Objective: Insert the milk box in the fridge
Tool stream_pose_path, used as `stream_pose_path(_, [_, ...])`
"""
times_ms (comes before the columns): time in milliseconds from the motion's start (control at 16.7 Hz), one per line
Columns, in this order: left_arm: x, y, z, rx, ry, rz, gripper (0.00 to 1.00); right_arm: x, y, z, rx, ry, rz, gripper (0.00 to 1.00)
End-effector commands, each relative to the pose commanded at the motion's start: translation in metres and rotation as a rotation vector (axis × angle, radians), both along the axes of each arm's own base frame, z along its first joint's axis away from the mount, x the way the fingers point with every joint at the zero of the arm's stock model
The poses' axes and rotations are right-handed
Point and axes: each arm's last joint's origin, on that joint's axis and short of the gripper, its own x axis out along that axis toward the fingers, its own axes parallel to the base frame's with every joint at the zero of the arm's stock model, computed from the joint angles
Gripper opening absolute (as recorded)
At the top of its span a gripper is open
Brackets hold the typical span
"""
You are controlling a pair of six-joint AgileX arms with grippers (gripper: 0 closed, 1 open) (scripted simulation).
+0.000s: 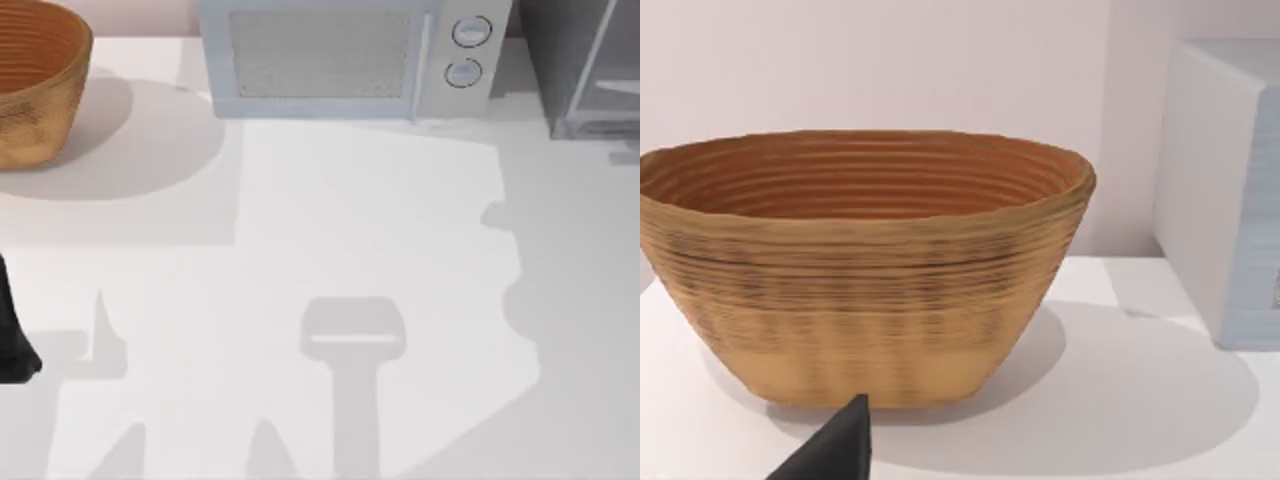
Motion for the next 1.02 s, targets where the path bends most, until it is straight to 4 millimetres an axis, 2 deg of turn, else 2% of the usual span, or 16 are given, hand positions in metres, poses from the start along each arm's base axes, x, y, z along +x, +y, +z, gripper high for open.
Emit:
stream_pose_path(120, [0.0,0.0,0.0,0.0,0.0,0.0,1.0,0.01,-0.007,-0.018,-0.001,-0.007,0.002,0.0])
stream_pose_path(240, [0.0,0.0,0.0,0.0,0.0,0.0,1.0,0.015,-0.011,-0.028,-0.002,-0.014,0.003,0.0])
stream_pose_path(660, [0.0,0.0,0.0,0.0,0.0,0.0,1.0,0.019,-0.009,-0.03,0.001,-0.01,0.01,0.0])
stream_pose_path(840, [0.0,0.0,0.0,0.0,0.0,0.0,1.0,0.04,-0.01,-0.027,-0.003,-0.019,0.013,0.0])
stream_pose_path(1020, [0.0,0.0,0.0,0.0,0.0,0.0,1.0,0.07,-0.013,-0.022,-0.005,-0.024,0.01,0.0])
